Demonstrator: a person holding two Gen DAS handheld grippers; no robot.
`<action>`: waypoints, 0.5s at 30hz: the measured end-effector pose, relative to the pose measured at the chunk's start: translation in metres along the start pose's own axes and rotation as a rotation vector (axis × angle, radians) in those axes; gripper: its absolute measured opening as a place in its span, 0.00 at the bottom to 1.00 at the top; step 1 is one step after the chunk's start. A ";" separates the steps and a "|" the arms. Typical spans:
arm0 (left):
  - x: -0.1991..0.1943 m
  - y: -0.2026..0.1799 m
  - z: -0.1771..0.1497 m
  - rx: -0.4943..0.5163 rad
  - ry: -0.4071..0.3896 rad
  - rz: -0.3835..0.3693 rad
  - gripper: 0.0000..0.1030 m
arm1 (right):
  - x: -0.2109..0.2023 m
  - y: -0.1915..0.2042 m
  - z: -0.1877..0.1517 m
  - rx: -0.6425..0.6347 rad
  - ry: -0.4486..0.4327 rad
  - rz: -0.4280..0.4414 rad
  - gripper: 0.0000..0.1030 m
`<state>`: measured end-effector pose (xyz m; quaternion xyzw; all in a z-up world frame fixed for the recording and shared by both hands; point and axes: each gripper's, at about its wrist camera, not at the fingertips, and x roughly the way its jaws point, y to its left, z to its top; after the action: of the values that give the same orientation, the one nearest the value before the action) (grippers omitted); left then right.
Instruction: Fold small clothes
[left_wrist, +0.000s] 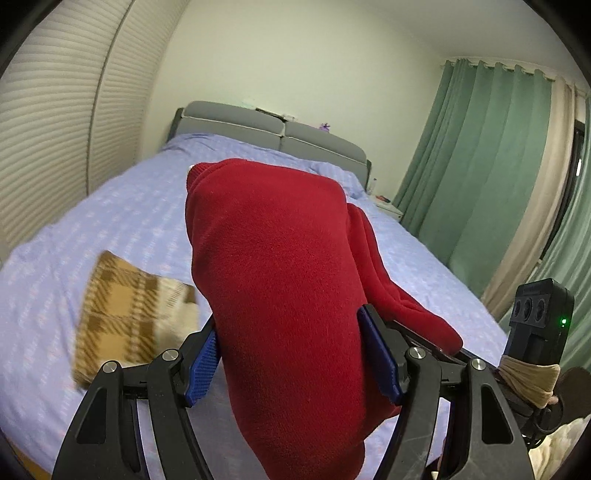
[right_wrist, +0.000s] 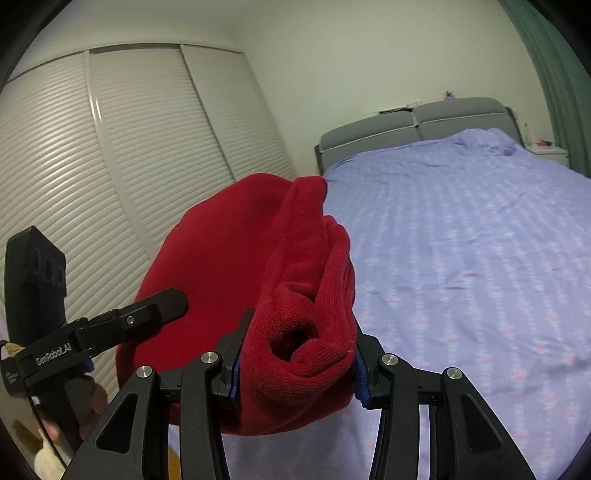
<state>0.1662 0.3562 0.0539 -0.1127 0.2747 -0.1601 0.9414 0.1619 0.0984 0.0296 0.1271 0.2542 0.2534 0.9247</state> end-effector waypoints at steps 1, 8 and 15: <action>-0.001 0.010 0.003 0.000 -0.002 0.006 0.69 | 0.009 0.007 0.000 -0.003 0.004 0.006 0.44; 0.004 0.070 0.021 -0.004 0.006 0.034 0.69 | 0.059 0.043 0.002 -0.031 0.028 0.033 0.44; 0.025 0.128 0.034 -0.026 0.061 0.043 0.68 | 0.110 0.067 -0.008 -0.037 0.066 0.024 0.44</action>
<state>0.2359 0.4698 0.0309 -0.1140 0.3078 -0.1396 0.9342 0.2120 0.2142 0.0023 0.1043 0.2784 0.2732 0.9149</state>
